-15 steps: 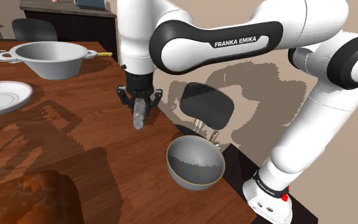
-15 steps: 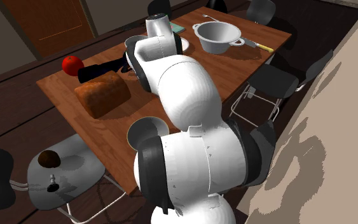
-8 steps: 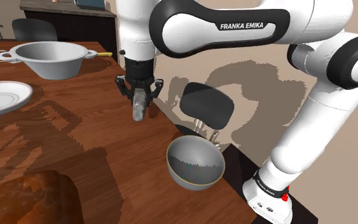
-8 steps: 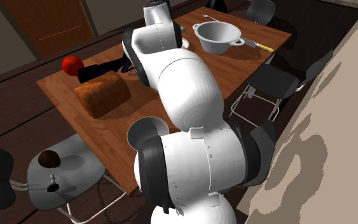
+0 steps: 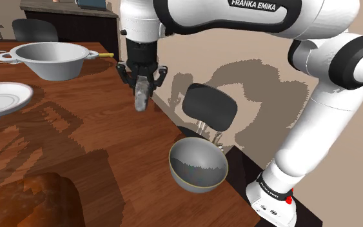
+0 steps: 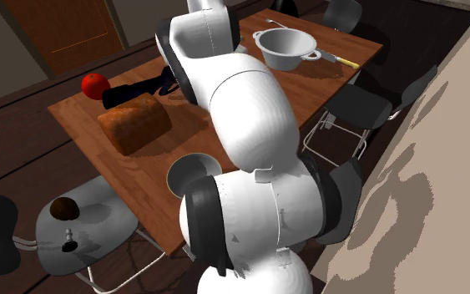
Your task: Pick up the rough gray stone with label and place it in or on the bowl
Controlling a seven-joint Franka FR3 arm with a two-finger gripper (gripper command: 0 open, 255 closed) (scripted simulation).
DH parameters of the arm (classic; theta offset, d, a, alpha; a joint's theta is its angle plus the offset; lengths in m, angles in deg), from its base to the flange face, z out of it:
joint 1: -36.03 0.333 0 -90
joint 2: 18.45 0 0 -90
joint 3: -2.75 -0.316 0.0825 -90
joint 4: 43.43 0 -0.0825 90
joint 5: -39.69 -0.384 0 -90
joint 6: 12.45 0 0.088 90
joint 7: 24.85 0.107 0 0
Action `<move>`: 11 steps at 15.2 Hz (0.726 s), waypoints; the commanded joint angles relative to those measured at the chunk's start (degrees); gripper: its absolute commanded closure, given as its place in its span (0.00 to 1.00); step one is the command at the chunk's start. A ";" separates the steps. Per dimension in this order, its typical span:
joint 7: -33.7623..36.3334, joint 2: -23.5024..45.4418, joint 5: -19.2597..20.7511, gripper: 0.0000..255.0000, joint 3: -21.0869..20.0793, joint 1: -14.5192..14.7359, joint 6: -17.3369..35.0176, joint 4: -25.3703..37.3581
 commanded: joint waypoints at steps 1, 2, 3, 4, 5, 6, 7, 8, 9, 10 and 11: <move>0.22 0.63 0.54 1.00 -0.10 0.60 -1.73 2.04; 0.30 1.01 0.85 1.00 -0.13 0.92 -2.64 3.14; 0.31 1.08 0.92 1.00 -0.13 0.99 -2.82 3.36; -0.58 -2.31 -1.90 1.00 -0.44 -0.67 -1.96 0.73; -1.69 -5.83 -4.85 1.00 -0.58 -2.18 -1.25 -1.74; -2.98 -9.46 -7.89 1.00 -0.32 -3.29 -0.71 -4.05; -4.34 -13.07 -10.89 1.00 0.38 -3.87 -0.38 -6.20; -5.65 -16.55 -13.71 1.00 1.39 -3.98 -0.25 -8.21; -6.81 -19.80 -16.23 1.00 2.64 -3.61 -0.29 -10.08; -7.75 -22.76 -18.40 1.00 4.07 -2.80 -0.49 -11.83; -8.49 -25.49 -20.28 1.00 5.49 -1.79 -0.79 -13.47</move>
